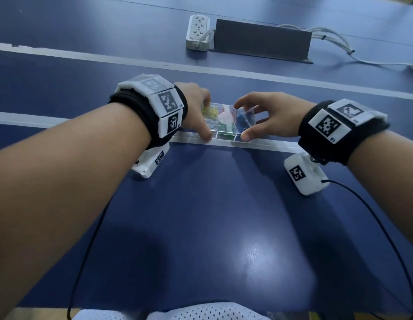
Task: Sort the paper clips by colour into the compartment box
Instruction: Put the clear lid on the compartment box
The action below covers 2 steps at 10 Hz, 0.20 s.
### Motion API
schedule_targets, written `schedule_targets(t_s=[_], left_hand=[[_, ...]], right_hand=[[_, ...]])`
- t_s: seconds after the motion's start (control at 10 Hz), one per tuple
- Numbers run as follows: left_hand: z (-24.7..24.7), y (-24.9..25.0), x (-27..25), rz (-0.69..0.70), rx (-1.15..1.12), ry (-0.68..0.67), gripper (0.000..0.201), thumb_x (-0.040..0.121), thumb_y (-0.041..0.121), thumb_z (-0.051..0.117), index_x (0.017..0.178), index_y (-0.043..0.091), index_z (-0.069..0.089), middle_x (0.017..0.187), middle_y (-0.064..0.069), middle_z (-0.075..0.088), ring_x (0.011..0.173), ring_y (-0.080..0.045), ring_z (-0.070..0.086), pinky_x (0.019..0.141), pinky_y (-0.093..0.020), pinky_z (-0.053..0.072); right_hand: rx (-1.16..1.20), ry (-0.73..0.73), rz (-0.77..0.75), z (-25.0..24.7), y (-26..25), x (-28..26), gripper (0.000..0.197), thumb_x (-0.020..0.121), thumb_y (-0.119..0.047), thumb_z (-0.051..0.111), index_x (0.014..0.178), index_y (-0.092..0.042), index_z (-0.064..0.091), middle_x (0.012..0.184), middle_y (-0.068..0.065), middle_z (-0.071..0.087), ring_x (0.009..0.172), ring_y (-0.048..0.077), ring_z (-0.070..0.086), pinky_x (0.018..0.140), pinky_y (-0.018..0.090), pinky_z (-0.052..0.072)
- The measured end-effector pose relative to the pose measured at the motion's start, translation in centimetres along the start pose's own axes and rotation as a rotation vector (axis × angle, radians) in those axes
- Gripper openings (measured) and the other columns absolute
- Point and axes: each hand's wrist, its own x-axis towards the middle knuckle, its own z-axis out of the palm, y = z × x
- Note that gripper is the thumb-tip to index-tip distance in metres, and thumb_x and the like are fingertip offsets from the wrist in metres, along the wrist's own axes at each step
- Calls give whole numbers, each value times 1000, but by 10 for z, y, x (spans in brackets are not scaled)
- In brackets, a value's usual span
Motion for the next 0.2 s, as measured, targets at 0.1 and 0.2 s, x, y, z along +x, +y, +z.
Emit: schedule_targets(t_s=[0.1,0.2], left_hand=[[-1,-1,-7,11,-112,-36,115,51,49,85,143,24,20,137,-3,49,122,-26,51,104,-39,41],[1,-10,-19,28,-240,-54,123,49,45,88,140,29,7,123,-4,60,114,-26,58,102,-42,43]], right_hand=[[136,-18,40,-4,0,-7,103,52,-47,78,142,-34,28,142,-1,41,116,14,52,97,30,42],[138,-32,72,-6,0,-30,120,43,-53,73,146,-33,15,148,3,32,121,20,52,96,33,43]])
